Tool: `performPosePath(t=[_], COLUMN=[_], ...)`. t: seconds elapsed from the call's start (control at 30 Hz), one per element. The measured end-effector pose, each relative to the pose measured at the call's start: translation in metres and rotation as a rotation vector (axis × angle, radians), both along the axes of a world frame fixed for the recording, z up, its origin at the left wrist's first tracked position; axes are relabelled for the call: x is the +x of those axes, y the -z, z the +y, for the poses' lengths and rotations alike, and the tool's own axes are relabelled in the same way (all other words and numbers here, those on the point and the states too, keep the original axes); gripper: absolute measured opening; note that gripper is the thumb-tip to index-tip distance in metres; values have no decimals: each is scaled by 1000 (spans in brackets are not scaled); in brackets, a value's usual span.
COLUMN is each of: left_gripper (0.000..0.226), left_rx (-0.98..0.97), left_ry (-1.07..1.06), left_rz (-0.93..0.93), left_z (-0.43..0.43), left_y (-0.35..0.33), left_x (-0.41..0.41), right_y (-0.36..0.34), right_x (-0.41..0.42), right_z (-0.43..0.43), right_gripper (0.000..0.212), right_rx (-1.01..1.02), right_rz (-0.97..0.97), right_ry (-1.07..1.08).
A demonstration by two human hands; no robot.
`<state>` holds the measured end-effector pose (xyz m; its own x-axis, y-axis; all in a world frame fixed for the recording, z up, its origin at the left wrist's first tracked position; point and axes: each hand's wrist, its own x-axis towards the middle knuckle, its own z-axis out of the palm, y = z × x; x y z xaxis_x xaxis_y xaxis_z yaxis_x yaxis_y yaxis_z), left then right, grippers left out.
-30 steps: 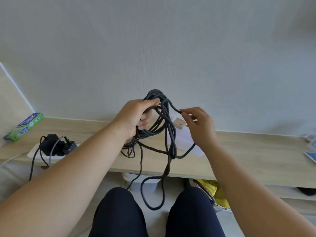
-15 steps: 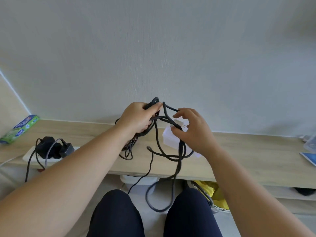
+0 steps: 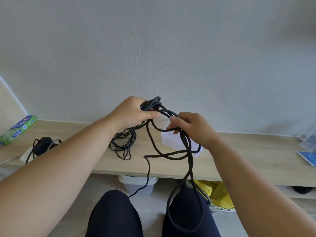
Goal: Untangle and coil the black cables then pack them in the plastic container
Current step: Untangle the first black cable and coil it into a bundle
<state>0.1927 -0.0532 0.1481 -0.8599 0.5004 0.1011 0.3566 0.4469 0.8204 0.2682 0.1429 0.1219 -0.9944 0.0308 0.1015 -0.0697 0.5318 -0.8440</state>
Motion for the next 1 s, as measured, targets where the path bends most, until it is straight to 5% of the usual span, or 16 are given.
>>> performPosePath(t=[0.13,0.33,0.5,0.67,0.9,1.0], left_gripper=[34,40,31,44,39,39], left_rx=[35,27,20,69,-16,66], left_ry=[-121,-228,-353,-359,-265,-153], left_rz=[83,45,6,-51,125,-10], left_z=[-2,-6,-3,-2,-1,-11], left_y=[5,20,39,50,45,39], left_x=[-1,-1,0,0,6,8], right_y=[13,31,33,44,39,40], right_x=[3,3,2,4,8,11], right_z=[11,22,13,15,7,13], right_gripper=[56,37,29,47,23,18], right_rx=[-150,-26,-350,-289,-177,-260], right_rz=[-124,-70,-10,-157,-281,-217], right_ry=[11,148,109,-128,-233,-146])
